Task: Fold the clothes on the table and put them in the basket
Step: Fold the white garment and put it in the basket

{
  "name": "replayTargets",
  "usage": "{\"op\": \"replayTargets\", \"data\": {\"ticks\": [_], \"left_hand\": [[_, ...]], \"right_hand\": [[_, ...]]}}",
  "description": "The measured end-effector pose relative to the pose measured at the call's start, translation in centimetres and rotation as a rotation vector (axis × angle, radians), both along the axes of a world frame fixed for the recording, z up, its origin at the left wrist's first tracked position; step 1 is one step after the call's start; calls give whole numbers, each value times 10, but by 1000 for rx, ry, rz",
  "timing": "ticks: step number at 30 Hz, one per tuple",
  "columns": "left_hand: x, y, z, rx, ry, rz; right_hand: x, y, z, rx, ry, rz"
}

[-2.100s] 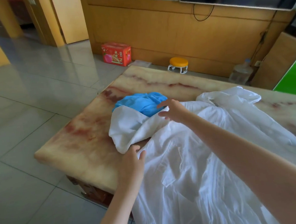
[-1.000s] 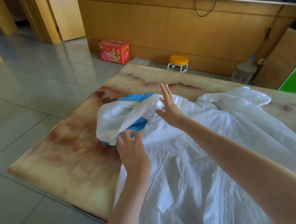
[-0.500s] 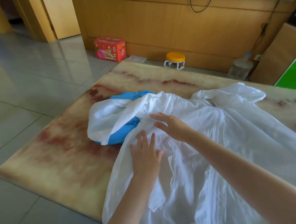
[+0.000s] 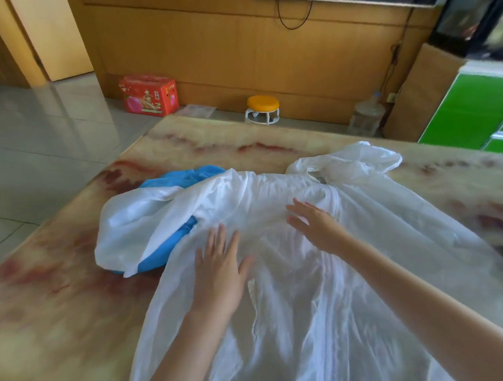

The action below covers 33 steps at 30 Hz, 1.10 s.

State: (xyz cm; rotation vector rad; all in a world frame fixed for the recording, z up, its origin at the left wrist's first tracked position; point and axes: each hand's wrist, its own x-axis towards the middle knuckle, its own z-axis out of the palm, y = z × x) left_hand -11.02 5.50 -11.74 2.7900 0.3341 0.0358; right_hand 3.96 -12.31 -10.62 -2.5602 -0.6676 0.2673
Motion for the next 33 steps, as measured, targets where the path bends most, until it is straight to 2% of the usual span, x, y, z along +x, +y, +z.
{"op": "replayTargets", "data": {"ticks": [4, 8, 10, 12, 14, 16, 18, 20, 22, 24, 27, 31, 33], "left_hand": [[21, -10, -10, 39, 170, -14], [42, -17, -9, 134, 242, 70], [58, -26, 5, 214, 111, 103], [77, -35, 17, 171, -99, 46], [104, -44, 18, 108, -345, -69], [135, -50, 12, 77, -476, -115], [165, -59, 15, 38, -412, -111], [197, -65, 18, 62, -282, -141], [223, -73, 14, 98, -102, -238], [231, -83, 3, 39, 76, -293], [231, -87, -17, 71, 229, -325], [238, -80, -19, 64, 223, -326], [241, -80, -20, 52, 228, -323]], "right_hand": [[3, -42, -21, -211, -19, 5], [9, -39, -28, -178, 1, 13], [22, -41, -24, -85, 39, -6], [35, -52, -15, 148, 13, -62], [49, -75, -6, 347, -82, -201], [69, -107, 2, 374, -152, -404], [93, -140, 7, 302, -183, -550], [112, -163, 10, 283, -130, -636], [131, -172, 11, 243, -77, -684], [146, -170, 16, 197, -36, -716], [165, -153, 21, 422, 87, -801], [193, -130, 25, 717, 269, -838], [227, -136, 10, 729, 266, -876]]}}
